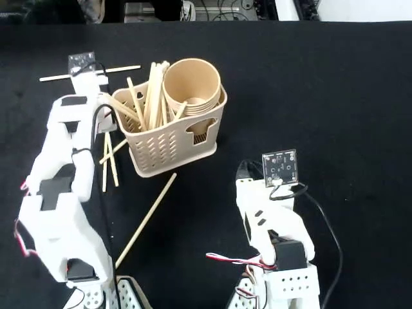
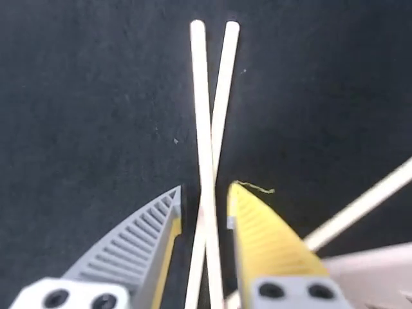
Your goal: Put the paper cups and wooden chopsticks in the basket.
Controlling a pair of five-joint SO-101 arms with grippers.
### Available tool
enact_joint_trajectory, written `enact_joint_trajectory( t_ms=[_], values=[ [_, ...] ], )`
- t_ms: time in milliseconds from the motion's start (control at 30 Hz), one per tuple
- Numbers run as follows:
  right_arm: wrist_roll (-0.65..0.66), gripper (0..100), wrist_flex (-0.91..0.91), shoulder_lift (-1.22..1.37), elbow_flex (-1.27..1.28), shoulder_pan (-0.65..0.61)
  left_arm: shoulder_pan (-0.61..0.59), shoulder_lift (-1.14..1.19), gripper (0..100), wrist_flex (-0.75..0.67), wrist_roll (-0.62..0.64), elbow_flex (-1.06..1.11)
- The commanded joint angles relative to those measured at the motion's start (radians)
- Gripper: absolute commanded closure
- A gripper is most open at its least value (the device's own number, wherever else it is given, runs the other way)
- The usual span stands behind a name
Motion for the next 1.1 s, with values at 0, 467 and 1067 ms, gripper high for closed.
enact_joint_trajectory(
  t_ms=[0,467,1067],
  values=[
    [-0.003,98.1,0.003,-0.088,-0.004,0.012,0.007,0.04,86,-0.055,0.009,-0.079],
    [-0.003,98.1,0.003,-0.088,-0.004,0.012,0.015,0.048,96,-0.058,-0.167,-0.051],
    [-0.003,98.1,0.003,-0.088,-0.004,0.012,-0.008,0.066,85,0.023,-0.08,-0.074]
  ],
)
